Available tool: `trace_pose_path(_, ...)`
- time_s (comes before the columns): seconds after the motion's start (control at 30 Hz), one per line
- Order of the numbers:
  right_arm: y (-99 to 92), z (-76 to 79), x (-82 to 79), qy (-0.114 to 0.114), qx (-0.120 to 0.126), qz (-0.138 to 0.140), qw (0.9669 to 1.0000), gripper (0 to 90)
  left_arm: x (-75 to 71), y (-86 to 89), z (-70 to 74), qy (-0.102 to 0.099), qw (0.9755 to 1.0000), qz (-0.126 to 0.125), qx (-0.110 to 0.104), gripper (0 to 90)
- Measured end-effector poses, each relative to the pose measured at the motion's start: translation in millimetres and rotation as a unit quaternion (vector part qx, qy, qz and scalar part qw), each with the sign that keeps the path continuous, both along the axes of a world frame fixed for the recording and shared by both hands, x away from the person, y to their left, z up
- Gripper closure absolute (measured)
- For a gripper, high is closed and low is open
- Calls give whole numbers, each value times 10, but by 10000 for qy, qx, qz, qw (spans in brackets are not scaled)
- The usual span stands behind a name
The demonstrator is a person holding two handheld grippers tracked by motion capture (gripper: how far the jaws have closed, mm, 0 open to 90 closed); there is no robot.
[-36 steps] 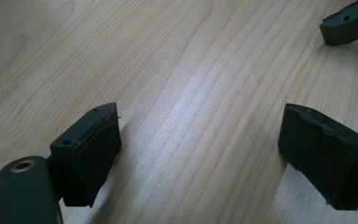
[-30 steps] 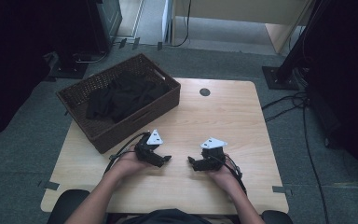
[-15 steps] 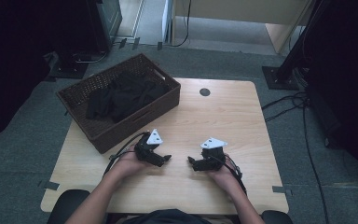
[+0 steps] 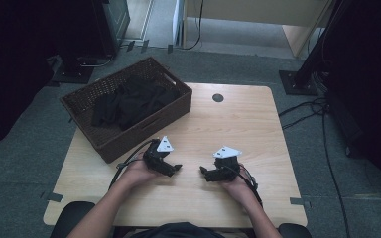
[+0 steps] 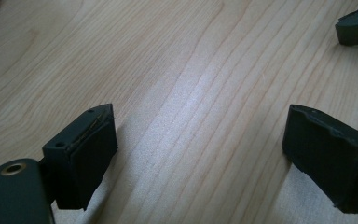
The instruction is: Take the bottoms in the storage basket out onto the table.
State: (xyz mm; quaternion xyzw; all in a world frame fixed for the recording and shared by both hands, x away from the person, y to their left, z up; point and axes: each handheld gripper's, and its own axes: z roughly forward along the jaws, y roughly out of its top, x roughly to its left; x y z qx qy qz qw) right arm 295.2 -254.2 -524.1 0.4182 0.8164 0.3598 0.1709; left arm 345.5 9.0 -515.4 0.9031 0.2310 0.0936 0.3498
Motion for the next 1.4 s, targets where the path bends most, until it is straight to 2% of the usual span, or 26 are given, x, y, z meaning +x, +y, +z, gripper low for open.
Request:
trace_pose_path(0.17, 1, -2, 0, -7, 11, -5, 10000, 100, 29, 22, 49, 86, 9998, -110, 164, 140)
trace_pose_path(0.23, 1, -2, 0, -6, 11, -4, 10000, 100, 43, 29, 83, 41, 9998, -155, 141, 140)
trace_pose_path(0.3, 1, -2, 0, -6, 10, -4, 10000, 100, 62, 40, 115, 77, 9998, -153, 96, 140)
trace_pose_path(0.6, 1, -2, 0, -6, 10, -4, 10000, 100, 81, 66, 228, 190, 9991, -265, 254, 141)
trace_pose_path(0.7, 1, -2, 0, -7, 9, -3, 10000, 100, 85, 91, 260, 161, 9993, -240, 251, 140)
trace_pose_path(0.9, 1, -2, 0, -6, 10, -4, 10000, 100, 111, 184, 433, 111, 9996, -194, 181, 141)
trace_pose_path(1.1, 1, -2, 0, -5, 10, 10, 10000, 100, 134, 231, 520, 114, 9995, -186, 239, 141)
trace_pose_path(1.4, 23, -3, 24, -17, 6, 109, 9999, 100, 154, 250, 643, 85, 9996, -175, 194, 143)
